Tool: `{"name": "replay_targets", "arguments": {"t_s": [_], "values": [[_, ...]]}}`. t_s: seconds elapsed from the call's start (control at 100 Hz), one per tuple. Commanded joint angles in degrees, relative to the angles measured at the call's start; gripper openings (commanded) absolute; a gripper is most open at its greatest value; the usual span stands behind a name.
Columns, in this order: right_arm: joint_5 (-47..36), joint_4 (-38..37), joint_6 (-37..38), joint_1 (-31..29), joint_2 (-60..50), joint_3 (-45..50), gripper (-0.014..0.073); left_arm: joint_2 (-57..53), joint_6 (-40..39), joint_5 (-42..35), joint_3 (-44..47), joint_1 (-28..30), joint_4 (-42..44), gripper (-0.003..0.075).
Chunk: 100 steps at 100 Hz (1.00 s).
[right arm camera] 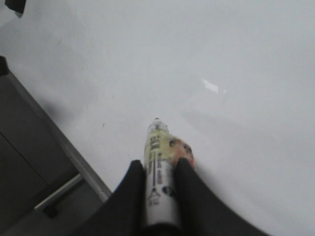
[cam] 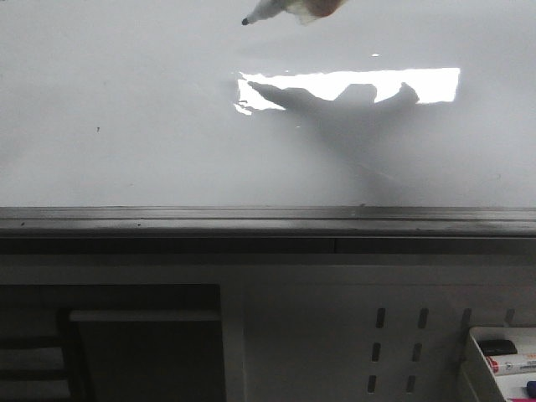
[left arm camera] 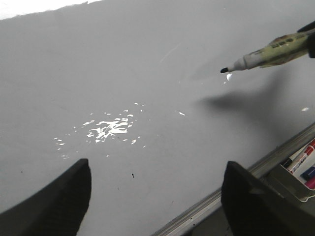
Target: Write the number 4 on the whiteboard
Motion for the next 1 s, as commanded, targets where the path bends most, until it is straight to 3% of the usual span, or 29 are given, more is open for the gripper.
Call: {"name": "replay_targets", "arguments": {"t_s": [0.0,0.31,0.62,0.99], "values": [[-1.72,2.4,-0.97,-0.05,1.12,-3.63,-0.0043,-0.51,-0.52,-1.14,-1.57,0.18,-2.25,0.0512],[-5.59,1.98,-0.97,-0.05,5.27,-4.62,-0.0043,-0.51,-0.52,-2.13,-1.57,0.18,-2.25,0.0512],[-1.48,0.99,-0.97,3.55,9.12,-4.06,-0.0043,-0.51,-0.52,-2.13,-1.57,0.18,-2.25,0.0512],[-16.45,-0.68,2.26,5.39,1.89,2.69,-0.0043,-0.51,-0.52,-2.03,-1.57,0.18,-2.25,0.0512]]}}
